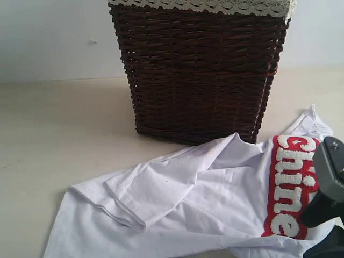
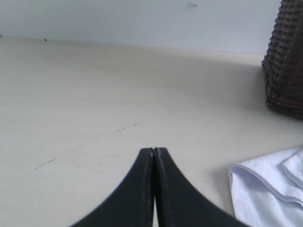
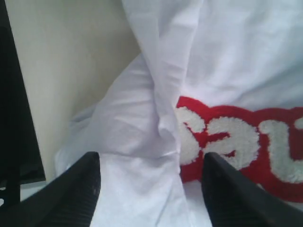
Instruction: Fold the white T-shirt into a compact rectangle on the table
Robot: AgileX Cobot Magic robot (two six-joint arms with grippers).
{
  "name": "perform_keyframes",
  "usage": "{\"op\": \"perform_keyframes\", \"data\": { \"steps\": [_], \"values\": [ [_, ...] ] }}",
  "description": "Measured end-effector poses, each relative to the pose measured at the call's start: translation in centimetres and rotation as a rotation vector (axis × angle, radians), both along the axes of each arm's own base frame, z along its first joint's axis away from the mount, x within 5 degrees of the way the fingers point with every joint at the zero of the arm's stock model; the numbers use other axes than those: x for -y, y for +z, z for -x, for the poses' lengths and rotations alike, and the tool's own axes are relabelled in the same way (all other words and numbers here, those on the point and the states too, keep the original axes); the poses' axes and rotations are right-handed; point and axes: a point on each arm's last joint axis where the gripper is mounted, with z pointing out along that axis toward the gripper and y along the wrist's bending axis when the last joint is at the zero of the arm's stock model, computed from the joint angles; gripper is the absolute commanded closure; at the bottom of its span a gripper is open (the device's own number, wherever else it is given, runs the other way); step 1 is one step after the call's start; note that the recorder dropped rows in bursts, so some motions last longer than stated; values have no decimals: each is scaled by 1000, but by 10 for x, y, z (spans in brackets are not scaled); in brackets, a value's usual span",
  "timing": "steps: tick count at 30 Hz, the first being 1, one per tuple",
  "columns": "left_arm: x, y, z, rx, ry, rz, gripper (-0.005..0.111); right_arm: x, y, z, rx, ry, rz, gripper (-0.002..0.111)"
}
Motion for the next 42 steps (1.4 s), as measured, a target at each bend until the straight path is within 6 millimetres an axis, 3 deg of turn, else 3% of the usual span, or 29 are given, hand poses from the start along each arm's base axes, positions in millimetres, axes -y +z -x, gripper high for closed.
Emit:
{"op": "perform_keyframes", "data": {
  "steps": [8,13,15,21,32,42],
  "values": [
    [0,0,0,0,0,0,107,-7,-26,-18,51,-47,34,51],
    [0,0,0,0,0,0,107,-7,-36,-10,-73,35,33,87],
    [0,0,0,0,0,0,107,-7,-36,-3,-129,85,21,107],
    [0,0,0,0,0,0,107,-9,-25,0,-109,90,-1,108],
    [0,0,0,0,0,0,107,-26,26,22,-51,84,-220,108],
    [0,0,0,0,0,0,107,-31,32,23,-107,-56,-293,108]
  ]
}}
